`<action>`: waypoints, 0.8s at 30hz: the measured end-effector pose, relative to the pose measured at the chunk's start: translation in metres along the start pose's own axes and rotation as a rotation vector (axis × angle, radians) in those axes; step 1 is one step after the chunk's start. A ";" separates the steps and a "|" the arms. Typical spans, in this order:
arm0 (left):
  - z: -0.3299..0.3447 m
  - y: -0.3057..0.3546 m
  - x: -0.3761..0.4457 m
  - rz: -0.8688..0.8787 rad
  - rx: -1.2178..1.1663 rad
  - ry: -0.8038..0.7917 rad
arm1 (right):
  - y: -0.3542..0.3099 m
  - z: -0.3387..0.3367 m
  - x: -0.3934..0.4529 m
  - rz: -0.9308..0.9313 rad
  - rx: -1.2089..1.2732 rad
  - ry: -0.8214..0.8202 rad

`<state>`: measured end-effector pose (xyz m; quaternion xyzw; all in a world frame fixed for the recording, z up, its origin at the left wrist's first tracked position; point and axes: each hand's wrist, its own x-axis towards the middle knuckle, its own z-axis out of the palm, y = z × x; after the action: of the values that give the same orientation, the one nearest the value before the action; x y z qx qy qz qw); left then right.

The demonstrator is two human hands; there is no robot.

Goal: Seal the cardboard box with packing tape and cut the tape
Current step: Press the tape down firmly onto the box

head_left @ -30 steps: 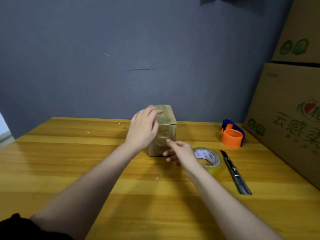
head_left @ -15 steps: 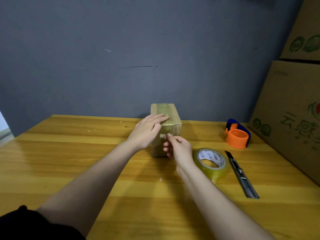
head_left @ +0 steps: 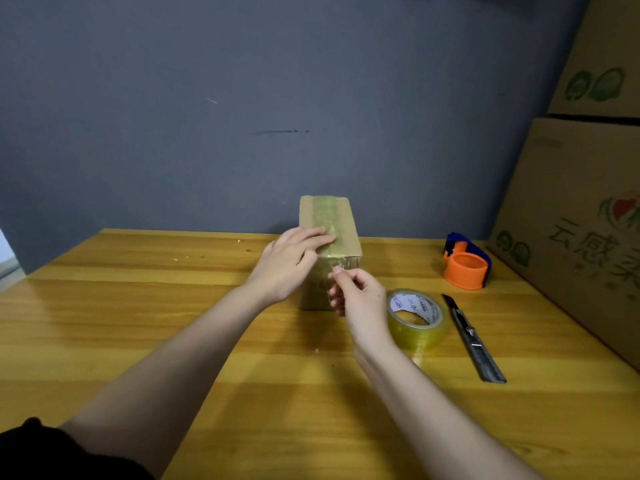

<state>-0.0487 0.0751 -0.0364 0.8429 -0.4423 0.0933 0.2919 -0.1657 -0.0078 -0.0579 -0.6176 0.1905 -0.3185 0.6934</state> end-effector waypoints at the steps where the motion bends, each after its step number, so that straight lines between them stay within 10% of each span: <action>1: -0.001 0.000 -0.001 0.013 0.012 0.006 | -0.001 -0.001 -0.001 -0.001 0.001 -0.008; 10: 0.010 -0.010 0.013 -0.076 -0.276 0.002 | 0.004 -0.003 0.010 -0.125 -0.313 0.175; 24: 0.008 -0.002 -0.019 -0.030 -0.382 -0.017 | -0.011 -0.020 -0.022 -0.019 -0.242 -0.064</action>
<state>-0.0591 0.0846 -0.0511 0.7794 -0.4417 -0.0041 0.4442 -0.1969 -0.0081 -0.0532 -0.7082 0.1996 -0.2798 0.6167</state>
